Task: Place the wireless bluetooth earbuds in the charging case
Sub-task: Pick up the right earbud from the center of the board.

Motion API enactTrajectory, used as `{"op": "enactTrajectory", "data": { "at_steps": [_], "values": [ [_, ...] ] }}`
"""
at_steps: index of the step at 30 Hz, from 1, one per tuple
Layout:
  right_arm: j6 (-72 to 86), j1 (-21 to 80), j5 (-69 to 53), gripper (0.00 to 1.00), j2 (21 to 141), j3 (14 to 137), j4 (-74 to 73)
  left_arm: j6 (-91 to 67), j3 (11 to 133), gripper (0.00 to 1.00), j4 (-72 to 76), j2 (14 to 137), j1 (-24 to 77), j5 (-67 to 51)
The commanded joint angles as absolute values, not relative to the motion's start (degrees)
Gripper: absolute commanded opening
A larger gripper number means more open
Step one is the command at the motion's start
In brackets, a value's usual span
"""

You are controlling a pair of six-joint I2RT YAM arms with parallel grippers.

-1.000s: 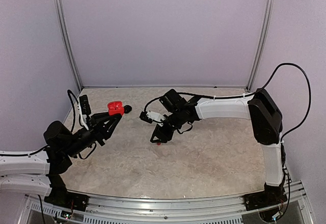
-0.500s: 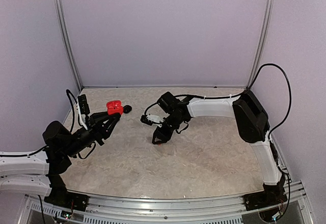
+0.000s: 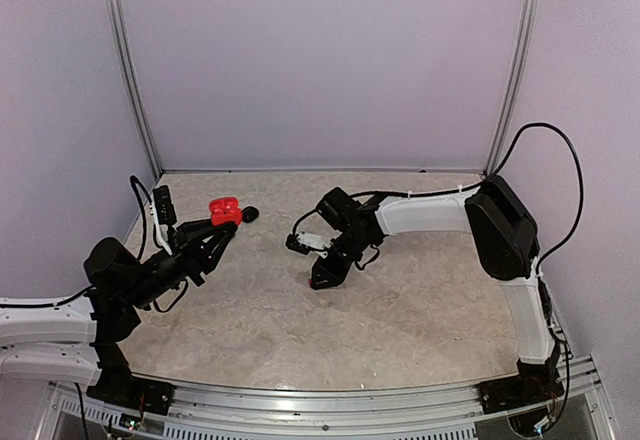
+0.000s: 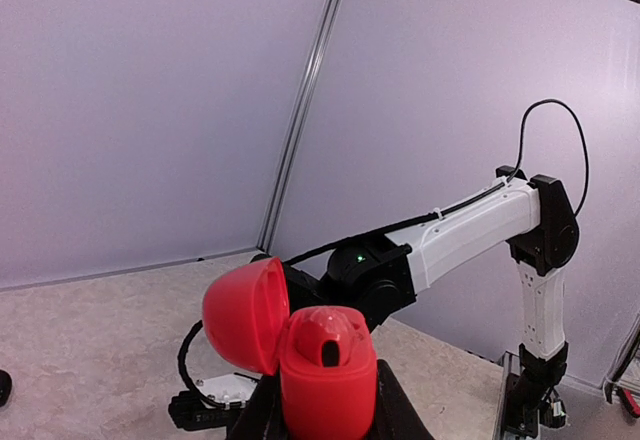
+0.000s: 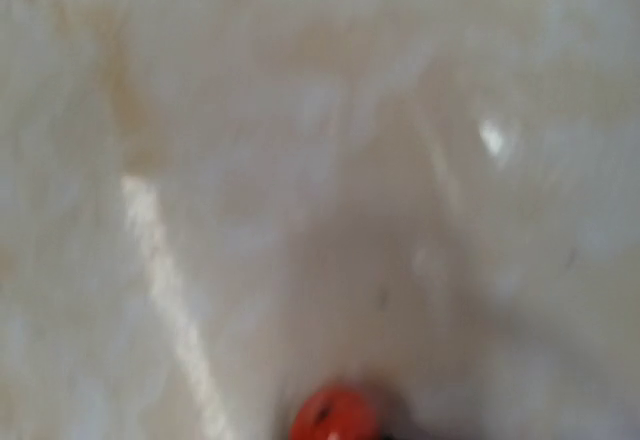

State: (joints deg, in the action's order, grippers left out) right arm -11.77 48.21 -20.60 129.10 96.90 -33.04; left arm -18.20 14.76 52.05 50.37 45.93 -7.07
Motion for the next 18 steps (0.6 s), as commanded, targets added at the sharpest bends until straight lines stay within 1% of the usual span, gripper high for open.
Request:
{"op": "enactTrajectory", "data": {
  "at_steps": [1,8,12,14,18],
  "values": [
    [-9.8,48.3,-18.4,0.25,126.4,90.9,-35.6,-18.4,14.5,0.0,54.2,50.5,45.5,-8.1],
    [-6.1,50.1,-16.7,0.22,120.2,81.7,-35.1,-18.3,14.4,0.0,53.7,50.1,45.5,-8.1],
    [-4.5,50.2,-15.6,0.24,117.0,78.2,-34.5,-18.3,14.3,0.0,53.5,49.7,45.5,-8.1],
    [-4.3,50.2,-14.7,0.26,116.8,80.0,-35.2,-18.2,14.4,0.0,53.3,49.6,45.5,-8.0],
    [-5.4,50.2,-12.8,0.32,120.8,90.4,-39.7,-18.2,14.4,0.0,53.1,49.4,45.5,-8.0]
  ]
}}
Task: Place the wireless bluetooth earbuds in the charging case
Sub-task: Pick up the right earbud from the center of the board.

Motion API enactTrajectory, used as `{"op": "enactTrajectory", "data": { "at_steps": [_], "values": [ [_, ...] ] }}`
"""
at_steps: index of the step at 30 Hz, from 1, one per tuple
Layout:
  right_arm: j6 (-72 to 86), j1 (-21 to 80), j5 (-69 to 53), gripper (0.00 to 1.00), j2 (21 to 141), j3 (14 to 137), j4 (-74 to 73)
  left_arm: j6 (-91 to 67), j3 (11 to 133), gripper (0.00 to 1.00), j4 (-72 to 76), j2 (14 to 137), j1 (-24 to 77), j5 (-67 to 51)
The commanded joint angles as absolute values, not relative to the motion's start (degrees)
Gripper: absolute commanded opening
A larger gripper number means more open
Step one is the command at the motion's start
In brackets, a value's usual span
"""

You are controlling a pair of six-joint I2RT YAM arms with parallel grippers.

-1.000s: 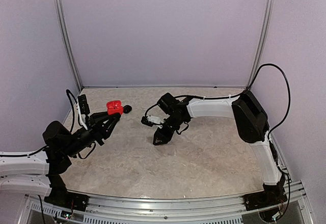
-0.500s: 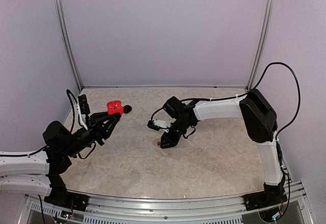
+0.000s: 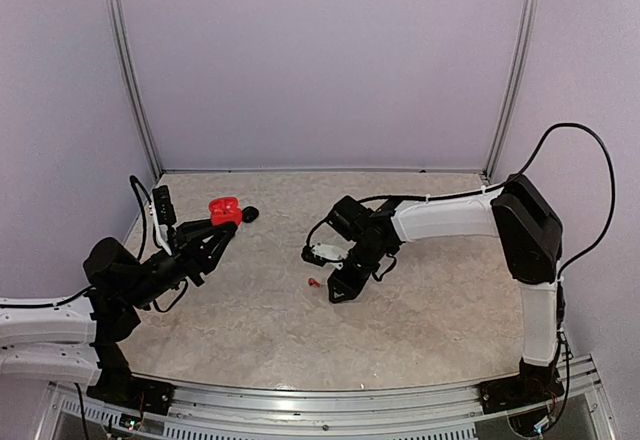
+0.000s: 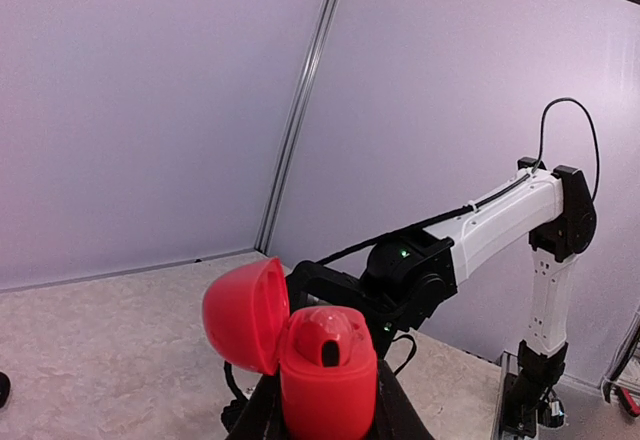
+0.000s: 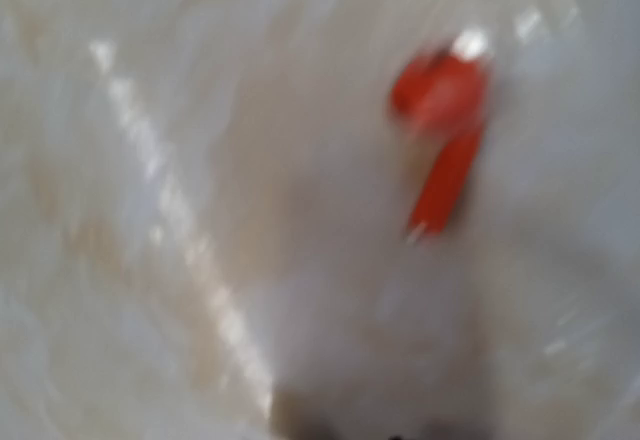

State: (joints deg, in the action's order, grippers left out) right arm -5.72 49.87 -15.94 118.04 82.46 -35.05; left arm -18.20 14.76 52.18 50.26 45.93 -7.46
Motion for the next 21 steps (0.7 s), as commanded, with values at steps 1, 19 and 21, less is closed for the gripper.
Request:
{"op": "enactTrajectory", "data": {
  "at_steps": [1,19,21],
  "values": [
    [-5.8,50.3,-12.5,0.34,121.8,92.5,-40.6,-18.2,14.4,0.0,52.9,49.1,45.5,-7.8],
    [-7.7,51.8,-8.9,0.37,134.2,109.9,-47.1,-17.6,13.4,0.0,52.0,46.5,45.4,-7.1],
    [-7.9,52.1,-7.8,0.35,135.2,111.0,-47.7,-17.7,13.0,0.0,52.1,46.3,45.3,-7.3]
  ]
}}
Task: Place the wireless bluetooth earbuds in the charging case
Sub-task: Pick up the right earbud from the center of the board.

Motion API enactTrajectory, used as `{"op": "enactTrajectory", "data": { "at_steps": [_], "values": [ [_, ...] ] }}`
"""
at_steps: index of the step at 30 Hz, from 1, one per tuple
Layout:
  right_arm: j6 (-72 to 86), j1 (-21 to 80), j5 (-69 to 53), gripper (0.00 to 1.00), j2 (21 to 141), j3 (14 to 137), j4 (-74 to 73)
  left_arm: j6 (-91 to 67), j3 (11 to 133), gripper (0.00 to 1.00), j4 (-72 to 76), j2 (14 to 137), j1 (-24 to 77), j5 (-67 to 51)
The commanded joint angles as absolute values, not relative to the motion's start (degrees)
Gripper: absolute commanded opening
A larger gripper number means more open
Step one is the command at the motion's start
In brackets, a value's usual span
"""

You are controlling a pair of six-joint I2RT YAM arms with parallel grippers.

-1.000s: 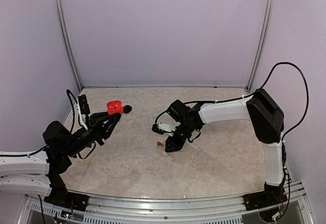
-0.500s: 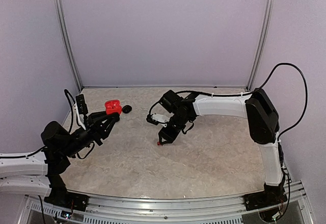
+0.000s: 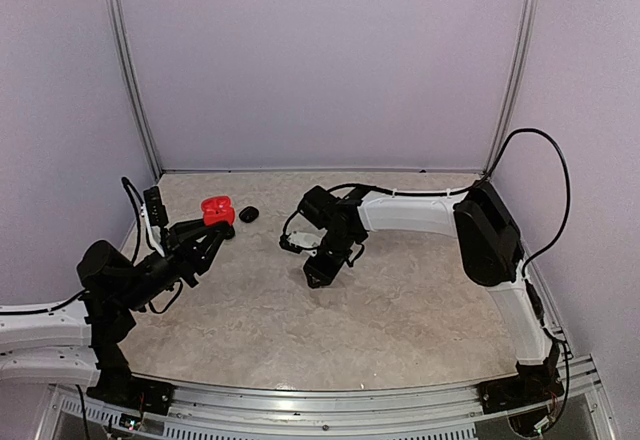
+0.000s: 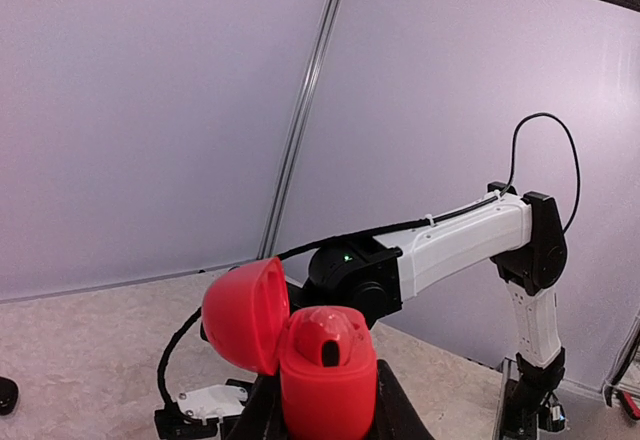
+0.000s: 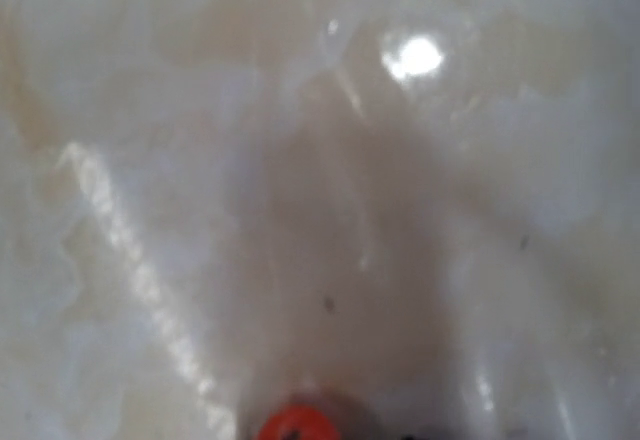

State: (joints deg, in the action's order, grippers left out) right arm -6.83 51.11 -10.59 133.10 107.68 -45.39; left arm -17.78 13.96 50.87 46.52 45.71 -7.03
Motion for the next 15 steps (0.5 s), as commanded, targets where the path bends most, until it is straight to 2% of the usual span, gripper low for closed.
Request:
{"op": "enactTrajectory", "data": {
  "at_steps": [1,8,15],
  "values": [
    [-8.1,52.2,-7.7,0.34,135.7,111.6,-48.0,-17.7,12.9,0.0,52.0,46.2,45.4,-7.2],
    [-9.1,53.5,-6.1,0.23,138.1,115.3,-51.6,-17.5,12.4,0.0,51.9,45.3,45.3,-6.7],
    [-8.2,54.9,-6.8,0.17,133.3,107.6,-52.1,-17.4,12.4,0.0,52.1,45.4,45.3,-6.9]
  ]
}}
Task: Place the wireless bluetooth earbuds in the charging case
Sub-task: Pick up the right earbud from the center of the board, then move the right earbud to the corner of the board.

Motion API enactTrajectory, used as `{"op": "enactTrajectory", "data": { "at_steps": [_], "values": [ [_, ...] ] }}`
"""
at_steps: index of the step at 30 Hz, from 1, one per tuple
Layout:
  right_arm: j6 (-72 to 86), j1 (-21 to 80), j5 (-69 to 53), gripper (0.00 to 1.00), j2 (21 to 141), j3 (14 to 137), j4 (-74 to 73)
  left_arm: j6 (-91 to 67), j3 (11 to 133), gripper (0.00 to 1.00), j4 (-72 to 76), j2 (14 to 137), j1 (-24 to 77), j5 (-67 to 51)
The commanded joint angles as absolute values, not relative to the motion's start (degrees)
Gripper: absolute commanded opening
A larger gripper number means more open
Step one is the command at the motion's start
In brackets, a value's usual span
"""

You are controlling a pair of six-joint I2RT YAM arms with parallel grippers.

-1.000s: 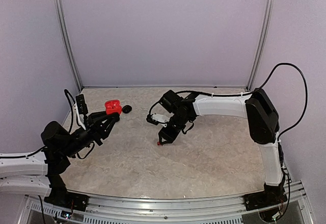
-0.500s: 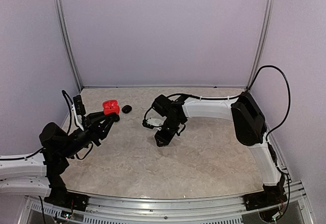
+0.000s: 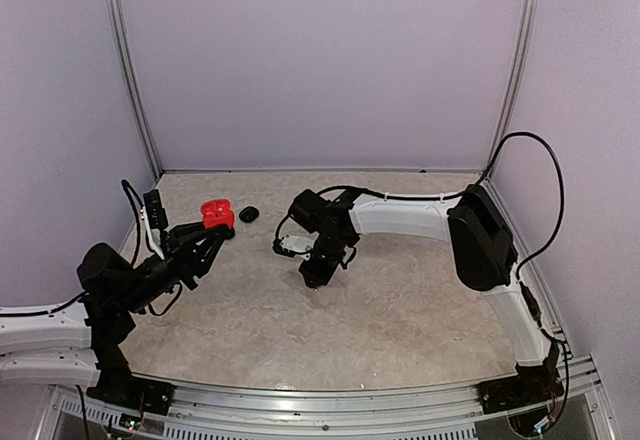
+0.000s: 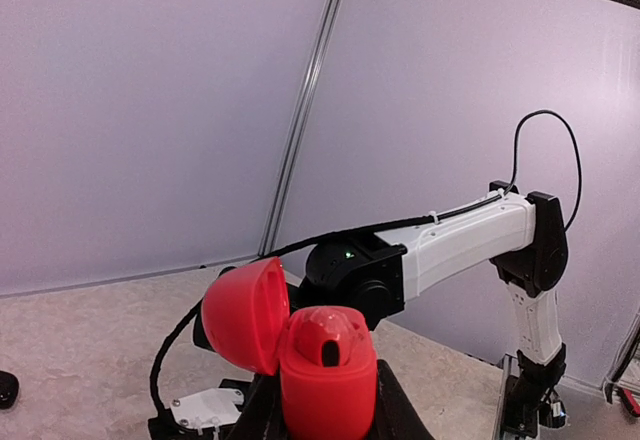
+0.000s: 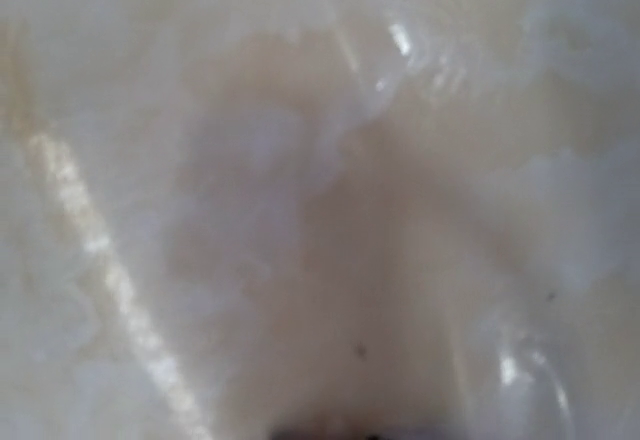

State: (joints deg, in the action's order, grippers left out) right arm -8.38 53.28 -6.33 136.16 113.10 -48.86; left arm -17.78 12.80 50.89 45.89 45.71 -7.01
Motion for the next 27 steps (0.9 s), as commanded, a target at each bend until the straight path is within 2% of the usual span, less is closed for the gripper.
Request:
{"op": "enactTrajectory", "data": {
  "at_steps": [1,11,17,21,27],
  "values": [
    [-8.3,55.2,-7.4,0.16,131.8,105.3,-51.7,-17.3,12.4,0.0,52.1,45.4,45.3,-6.9],
    [-7.2,63.7,-12.0,0.14,116.7,81.0,-47.7,-17.5,12.3,0.0,52.5,45.2,45.3,-7.5],
    [-6.9,69.6,-13.1,0.15,112.7,75.2,-48.6,-17.4,12.3,0.0,52.4,45.2,45.3,-7.6],
    [-6.7,70.1,-10.3,0.19,112.5,74.6,-50.2,-17.4,12.4,0.0,52.6,45.6,45.3,-7.8],
    [-2.6,70.0,-6.3,0.34,112.9,77.1,-54.7,-17.1,12.5,0.0,52.2,45.4,45.3,-7.8]
  ]
}}
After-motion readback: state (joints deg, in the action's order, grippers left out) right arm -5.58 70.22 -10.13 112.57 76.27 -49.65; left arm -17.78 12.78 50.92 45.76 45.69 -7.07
